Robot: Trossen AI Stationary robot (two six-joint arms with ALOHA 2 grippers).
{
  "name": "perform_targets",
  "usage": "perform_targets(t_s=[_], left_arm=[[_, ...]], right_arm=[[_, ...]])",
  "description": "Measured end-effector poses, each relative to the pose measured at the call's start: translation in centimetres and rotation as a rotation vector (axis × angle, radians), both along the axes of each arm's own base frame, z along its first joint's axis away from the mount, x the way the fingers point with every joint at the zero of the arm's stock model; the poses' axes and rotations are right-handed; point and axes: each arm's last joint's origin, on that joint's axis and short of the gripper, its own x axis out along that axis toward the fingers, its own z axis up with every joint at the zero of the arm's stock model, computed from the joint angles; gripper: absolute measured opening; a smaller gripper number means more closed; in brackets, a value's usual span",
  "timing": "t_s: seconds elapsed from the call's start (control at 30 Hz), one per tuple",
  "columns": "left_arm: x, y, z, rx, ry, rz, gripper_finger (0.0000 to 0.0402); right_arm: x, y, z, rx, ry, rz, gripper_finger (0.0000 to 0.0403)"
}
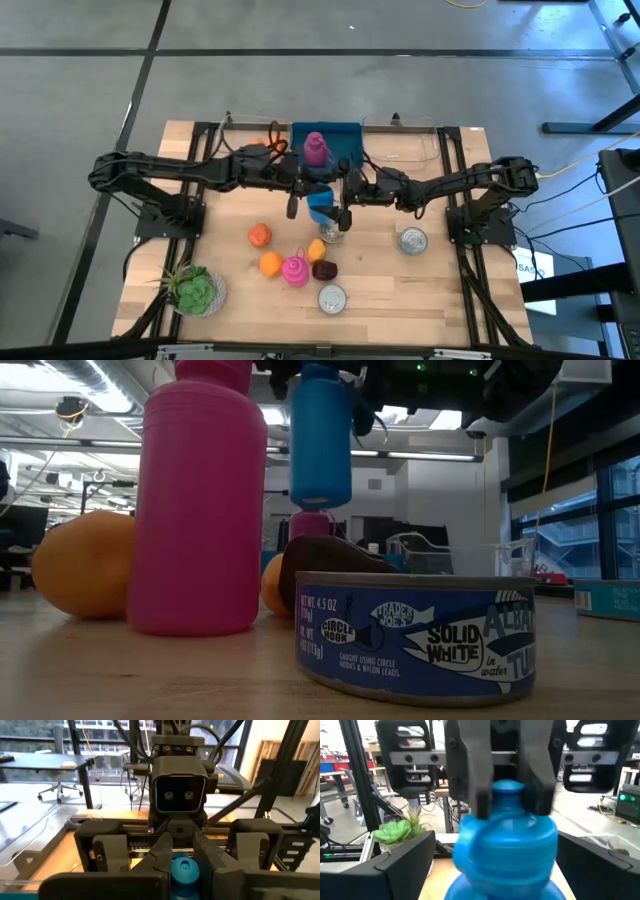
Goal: Pick & Place Food Item
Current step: Put the blue water bottle into the blue bin
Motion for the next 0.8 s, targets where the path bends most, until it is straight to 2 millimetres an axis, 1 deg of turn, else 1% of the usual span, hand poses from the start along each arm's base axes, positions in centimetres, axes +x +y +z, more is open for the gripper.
perform_targets(t_s=[0.13,0.7,0.8], left_arm=[[0.02,0.01,0.23,-0.004,0.015,0.001,0.0029],[0.00,-0.03,-0.06,-0.018,0.045,-0.007,0.0029],[0.00,-0.03,-0.08,-0.021,0.046,-0.008,0.0029]], right_arm=[[0.00,-0.01,-0.01,0.000,0.001,0.000,0.0388],[-0.02,-0.06,0.27,0.000,-0.028,-0.002,0.0388],[-0.02,-0.06,0.28,0.003,-0.028,-0.002,0.0383]])
